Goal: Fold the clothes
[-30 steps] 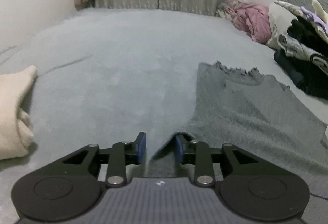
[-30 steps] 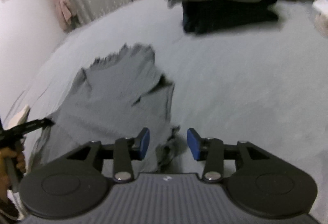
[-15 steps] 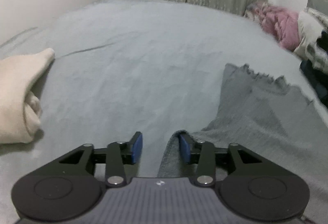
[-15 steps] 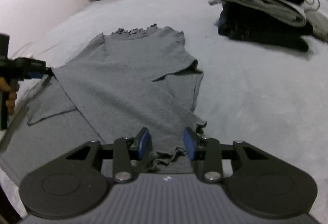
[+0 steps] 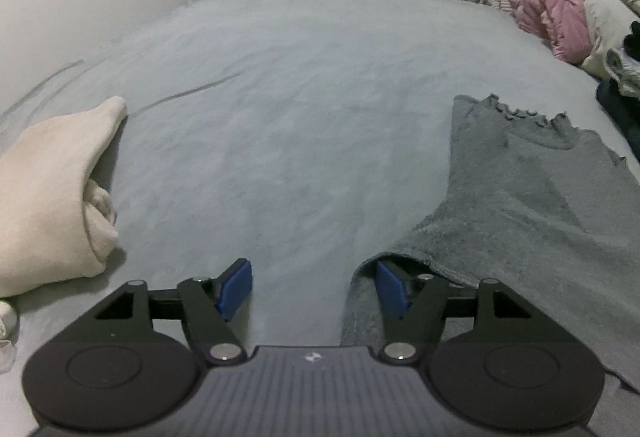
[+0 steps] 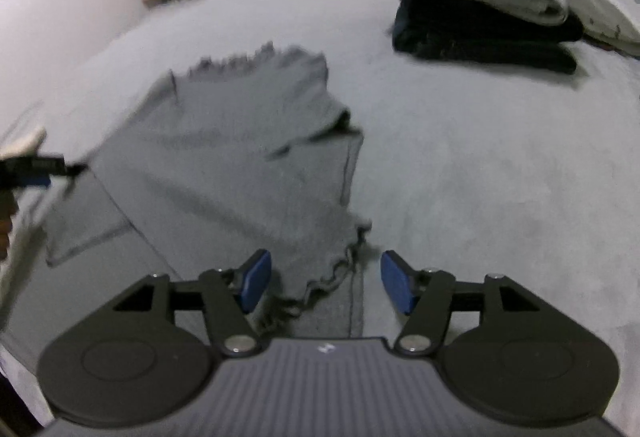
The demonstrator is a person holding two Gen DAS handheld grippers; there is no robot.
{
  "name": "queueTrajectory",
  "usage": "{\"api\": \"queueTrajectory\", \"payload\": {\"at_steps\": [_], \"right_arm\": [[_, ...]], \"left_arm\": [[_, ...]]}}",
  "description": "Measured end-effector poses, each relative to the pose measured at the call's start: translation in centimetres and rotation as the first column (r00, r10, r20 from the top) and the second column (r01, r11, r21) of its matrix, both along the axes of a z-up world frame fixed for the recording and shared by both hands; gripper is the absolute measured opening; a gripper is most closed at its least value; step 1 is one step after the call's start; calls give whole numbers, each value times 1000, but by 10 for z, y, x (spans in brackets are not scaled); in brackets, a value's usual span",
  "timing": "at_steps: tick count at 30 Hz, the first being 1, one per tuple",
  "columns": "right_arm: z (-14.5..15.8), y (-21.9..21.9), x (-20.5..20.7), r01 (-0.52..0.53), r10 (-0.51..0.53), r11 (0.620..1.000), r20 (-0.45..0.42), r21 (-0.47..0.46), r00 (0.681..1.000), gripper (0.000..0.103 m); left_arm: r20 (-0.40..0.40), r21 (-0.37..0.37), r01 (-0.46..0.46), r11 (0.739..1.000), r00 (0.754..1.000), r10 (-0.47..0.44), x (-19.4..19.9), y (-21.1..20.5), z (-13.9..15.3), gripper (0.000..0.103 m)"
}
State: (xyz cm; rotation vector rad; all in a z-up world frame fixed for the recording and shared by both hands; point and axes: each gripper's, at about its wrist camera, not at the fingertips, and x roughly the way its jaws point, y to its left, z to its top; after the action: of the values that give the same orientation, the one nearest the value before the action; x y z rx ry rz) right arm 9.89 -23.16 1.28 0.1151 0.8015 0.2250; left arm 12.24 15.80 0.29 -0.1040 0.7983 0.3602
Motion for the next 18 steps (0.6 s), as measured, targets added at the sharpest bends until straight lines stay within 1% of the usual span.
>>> {"api": "queueTrajectory", "payload": {"at_steps": [2,3,5,6,7,8,9,10,11,13,18], "right_arm": [[8,6,-7,-24,23,1000,26,12,999,65],[10,13,-11,-47,46,999,36,22,998,65],[16,27,-19,-94,92,995,57,41,994,65],[19,34,-23,-118,114,992,68,50,991,65],[21,43,-26,-151,146,987,76,59,986,65],[22,53,-30,-188,182,980,81,68,980,64],[23,65,-34,-232,225,970,86,77,971,63],[23,78,-38,-278,270,957,91,85,958,61],[24,92,-43,-324,315,942,97,93,944,60],[24,119,-52,-413,402,905,110,101,909,57],[24,184,-82,-602,587,793,149,91,796,57]], "left_arm": [[33,-71,34,997,999,-32,-7,14,2,69],[39,-88,38,995,999,-35,-8,18,1,68],[77,-157,51,986,996,-39,-12,33,3,67],[97,-227,67,972,994,-46,-14,47,3,67],[113,-273,77,959,992,-48,-16,56,3,66],[126,-310,85,947,991,-48,-18,64,3,66],[130,-321,88,943,990,-48,-17,66,3,66],[141,-342,96,935,989,-50,-17,71,2,66],[153,-377,117,919,986,-62,-17,77,-1,66],[168,-411,149,899,982,-86,-15,82,-6,66],[205,-422,230,877,967,-155,-13,79,-13,66]]}}
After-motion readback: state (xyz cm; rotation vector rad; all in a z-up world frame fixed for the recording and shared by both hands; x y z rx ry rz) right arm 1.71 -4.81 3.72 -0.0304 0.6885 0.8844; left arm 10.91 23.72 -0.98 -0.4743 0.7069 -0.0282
